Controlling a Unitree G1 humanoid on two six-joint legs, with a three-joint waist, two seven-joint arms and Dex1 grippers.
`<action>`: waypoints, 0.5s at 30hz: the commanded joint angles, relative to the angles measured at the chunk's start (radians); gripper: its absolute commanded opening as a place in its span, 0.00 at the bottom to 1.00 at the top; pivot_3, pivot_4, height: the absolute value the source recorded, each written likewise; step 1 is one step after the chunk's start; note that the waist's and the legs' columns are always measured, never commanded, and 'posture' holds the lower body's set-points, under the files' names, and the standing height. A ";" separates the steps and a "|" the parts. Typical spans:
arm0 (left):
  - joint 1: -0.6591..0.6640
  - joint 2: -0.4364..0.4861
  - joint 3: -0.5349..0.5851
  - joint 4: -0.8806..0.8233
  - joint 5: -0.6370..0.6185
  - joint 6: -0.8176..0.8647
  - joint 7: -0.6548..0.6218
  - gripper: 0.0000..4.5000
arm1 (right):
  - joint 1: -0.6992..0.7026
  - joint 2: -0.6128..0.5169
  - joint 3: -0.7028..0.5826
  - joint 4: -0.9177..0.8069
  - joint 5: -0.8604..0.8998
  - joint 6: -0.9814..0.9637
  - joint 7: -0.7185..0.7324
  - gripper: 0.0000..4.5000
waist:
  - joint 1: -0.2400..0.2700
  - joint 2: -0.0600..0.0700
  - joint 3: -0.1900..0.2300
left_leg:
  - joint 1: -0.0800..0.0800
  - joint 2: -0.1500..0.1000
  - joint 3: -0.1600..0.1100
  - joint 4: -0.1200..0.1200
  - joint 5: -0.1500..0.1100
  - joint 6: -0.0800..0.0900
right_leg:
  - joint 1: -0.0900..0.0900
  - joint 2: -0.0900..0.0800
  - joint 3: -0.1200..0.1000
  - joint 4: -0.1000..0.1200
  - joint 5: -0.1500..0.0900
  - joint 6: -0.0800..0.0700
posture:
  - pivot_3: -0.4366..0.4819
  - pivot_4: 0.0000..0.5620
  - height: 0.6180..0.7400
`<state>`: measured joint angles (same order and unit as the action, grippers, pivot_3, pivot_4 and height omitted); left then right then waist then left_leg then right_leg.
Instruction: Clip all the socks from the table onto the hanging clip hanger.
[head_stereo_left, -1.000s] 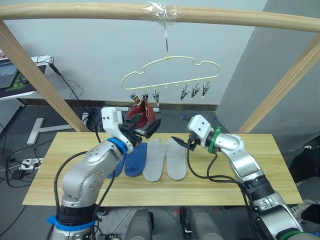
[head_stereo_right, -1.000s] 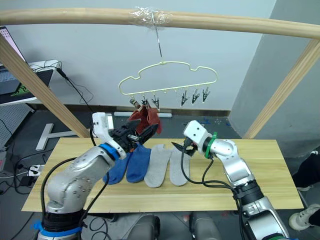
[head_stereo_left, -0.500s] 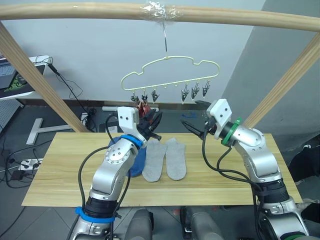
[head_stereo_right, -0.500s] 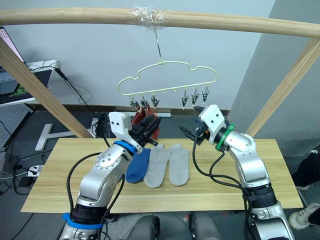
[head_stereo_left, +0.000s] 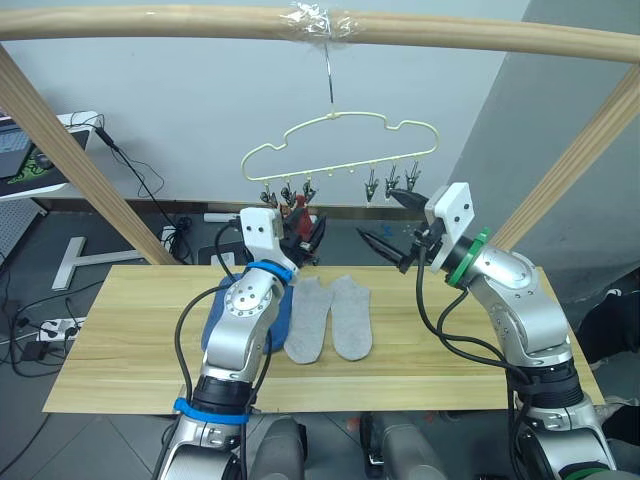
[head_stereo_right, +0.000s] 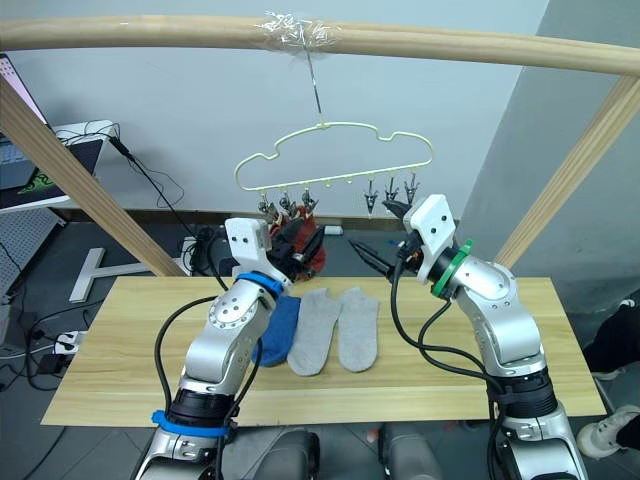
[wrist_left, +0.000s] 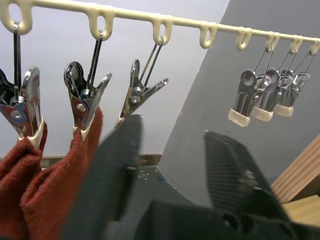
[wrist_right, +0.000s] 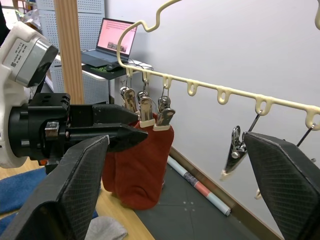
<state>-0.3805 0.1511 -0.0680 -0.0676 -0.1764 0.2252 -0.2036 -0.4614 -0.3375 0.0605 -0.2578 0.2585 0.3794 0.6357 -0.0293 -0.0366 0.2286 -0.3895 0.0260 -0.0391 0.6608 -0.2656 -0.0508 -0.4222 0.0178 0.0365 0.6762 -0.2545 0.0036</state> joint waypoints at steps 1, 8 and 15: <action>-0.019 -0.009 0.017 -0.009 0.016 -0.032 0.008 0.73 | -0.025 0.000 -0.017 -0.042 0.022 -0.007 -0.011 1.00 | 0.000 0.000 0.000 | 0.000 0.000 0.000 0.000 0.000 0.000 | 0.000 0.000 0.000 0.000 0.000 0.000 | 0.44 0.32 1.00; -0.043 -0.026 0.028 0.031 0.028 -0.050 0.017 0.73 | -0.038 -0.001 -0.018 -0.036 0.029 0.000 -0.016 1.00 | -0.001 0.000 0.000 | 0.000 0.000 0.000 0.000 0.000 0.000 | 0.000 0.000 0.000 0.001 0.000 0.000 | 0.44 0.32 1.00; -0.089 -0.053 0.029 0.110 0.050 -0.086 0.022 0.73 | -0.050 -0.003 -0.018 -0.038 0.033 0.007 -0.017 1.00 | -0.001 0.000 0.000 | 0.000 0.000 0.000 0.001 0.000 0.000 | 0.000 0.000 0.000 0.001 0.000 0.000 | 0.43 0.33 1.00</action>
<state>-0.4498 0.1079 -0.0393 0.0477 -0.1364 0.1703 -0.1859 -0.4941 -0.3382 0.0605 -0.2578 0.2690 0.3886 0.6271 -0.0300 -0.0367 0.2285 -0.3894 0.0256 -0.0393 0.6616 -0.2655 -0.0507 -0.4221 0.0179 0.0360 0.6772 -0.2545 0.0036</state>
